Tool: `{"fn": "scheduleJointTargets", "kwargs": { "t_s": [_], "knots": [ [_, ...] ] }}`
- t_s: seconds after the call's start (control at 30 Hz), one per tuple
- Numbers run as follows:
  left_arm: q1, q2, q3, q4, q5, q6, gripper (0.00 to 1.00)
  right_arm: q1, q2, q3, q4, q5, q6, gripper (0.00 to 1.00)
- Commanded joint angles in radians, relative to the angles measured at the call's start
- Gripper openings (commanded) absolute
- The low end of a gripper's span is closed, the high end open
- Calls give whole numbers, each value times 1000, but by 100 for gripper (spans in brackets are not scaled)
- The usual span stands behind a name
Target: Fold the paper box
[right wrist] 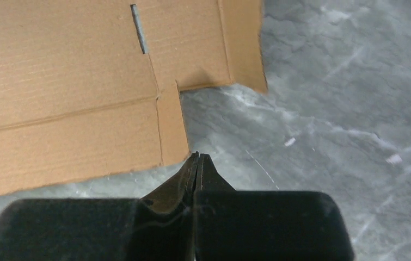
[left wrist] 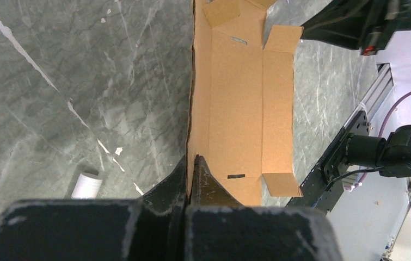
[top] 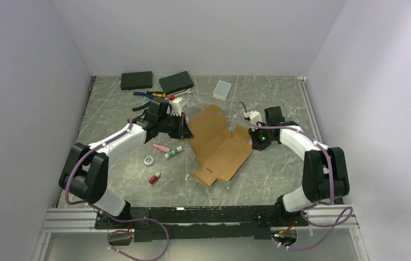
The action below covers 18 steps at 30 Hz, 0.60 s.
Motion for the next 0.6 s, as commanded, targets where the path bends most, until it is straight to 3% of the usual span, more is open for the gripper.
{"fn": "scheduleJointTargets", "kwargs": {
  "t_s": [0.0,0.2,0.57],
  "knots": [
    [2,-29,12,43,32,-7,0,56,57,37,68,79,46,0],
    [2,-23,10,54,48,-10,0,141,23,15,108,32,22,0],
    [2,-21,16,47,48,-4,0,241,32,-16,38,119,-129,0]
  ]
}}
